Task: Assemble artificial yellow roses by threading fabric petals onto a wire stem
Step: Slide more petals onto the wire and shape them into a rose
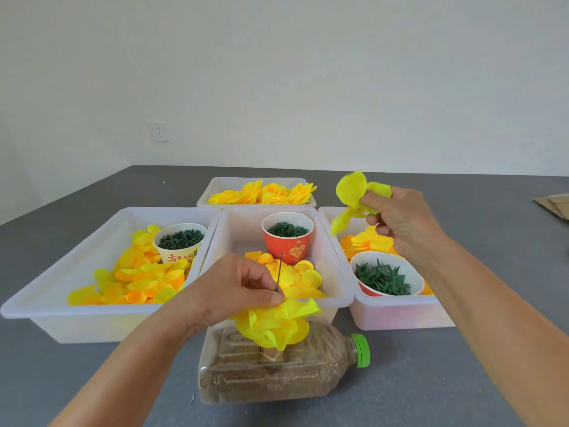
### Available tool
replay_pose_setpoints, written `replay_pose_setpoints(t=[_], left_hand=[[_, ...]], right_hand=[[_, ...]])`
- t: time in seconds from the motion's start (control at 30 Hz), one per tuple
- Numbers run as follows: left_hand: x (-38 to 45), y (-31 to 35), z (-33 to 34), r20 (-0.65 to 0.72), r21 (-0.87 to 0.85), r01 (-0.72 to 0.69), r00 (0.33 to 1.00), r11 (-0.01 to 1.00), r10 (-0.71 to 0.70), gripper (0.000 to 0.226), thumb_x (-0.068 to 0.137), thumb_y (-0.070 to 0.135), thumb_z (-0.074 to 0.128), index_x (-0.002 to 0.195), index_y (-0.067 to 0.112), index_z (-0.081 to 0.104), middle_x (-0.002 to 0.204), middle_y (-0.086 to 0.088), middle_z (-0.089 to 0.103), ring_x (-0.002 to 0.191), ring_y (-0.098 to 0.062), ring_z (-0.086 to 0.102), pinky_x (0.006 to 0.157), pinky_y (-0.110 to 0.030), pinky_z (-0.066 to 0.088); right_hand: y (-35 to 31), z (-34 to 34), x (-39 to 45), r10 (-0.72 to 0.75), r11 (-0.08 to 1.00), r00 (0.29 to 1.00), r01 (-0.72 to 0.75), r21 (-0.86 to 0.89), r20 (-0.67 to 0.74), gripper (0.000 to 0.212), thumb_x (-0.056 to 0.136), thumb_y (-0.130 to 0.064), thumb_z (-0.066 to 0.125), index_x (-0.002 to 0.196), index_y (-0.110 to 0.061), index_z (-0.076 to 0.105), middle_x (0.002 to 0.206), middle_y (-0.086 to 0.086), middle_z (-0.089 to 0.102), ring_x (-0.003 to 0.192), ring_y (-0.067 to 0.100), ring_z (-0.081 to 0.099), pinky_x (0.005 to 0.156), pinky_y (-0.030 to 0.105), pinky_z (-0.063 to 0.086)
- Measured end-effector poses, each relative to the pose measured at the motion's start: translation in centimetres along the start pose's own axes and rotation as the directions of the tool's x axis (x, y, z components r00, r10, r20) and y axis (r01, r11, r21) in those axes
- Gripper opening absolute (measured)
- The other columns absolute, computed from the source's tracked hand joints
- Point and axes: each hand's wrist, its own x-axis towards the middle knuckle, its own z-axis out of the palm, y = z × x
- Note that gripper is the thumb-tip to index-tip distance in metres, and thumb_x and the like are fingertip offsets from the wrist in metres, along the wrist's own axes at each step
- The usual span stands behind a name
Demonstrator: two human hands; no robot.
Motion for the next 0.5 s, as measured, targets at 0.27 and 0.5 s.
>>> replay_pose_setpoints(t=[0.27, 0.5], left_hand=[[-0.3, -0.2, 0.0, -0.025, -0.017, 0.01, 1.0, 1.0, -0.011, 0.004, 0.076, 0.013, 0.075, 0.075, 0.009, 0.075, 0.085, -0.018, 0.07, 0.076, -0.021, 0.061, 0.079, -0.049, 0.051], [-0.5, 0.0, -0.2, -0.053, -0.052, 0.026, 0.998, 0.998, -0.028, 0.038, 0.07, 0.049, 0.074, 0.084, 0.013, 0.076, 0.088, -0.012, 0.072, 0.085, -0.021, 0.066, 0.086, -0.044, 0.051]], right_hand=[[0.1, 2.6, -2.2, 0.131, 0.991, 0.979, -0.132, -0.003, 0.158, 0.028, 0.085, -0.017, 0.067, 0.061, -0.016, 0.051, 0.04, -0.007, 0.046, 0.031, 0.006, 0.035, 0.033, 0.012, 0.02], [0.4, 4.2, -4.3, 0.005, 0.996, 0.98, 0.014, -0.09, 0.201, 0.017, 0.089, -0.017, 0.062, 0.073, -0.01, 0.061, 0.04, -0.003, 0.055, 0.032, 0.005, 0.049, 0.033, 0.013, 0.032]])
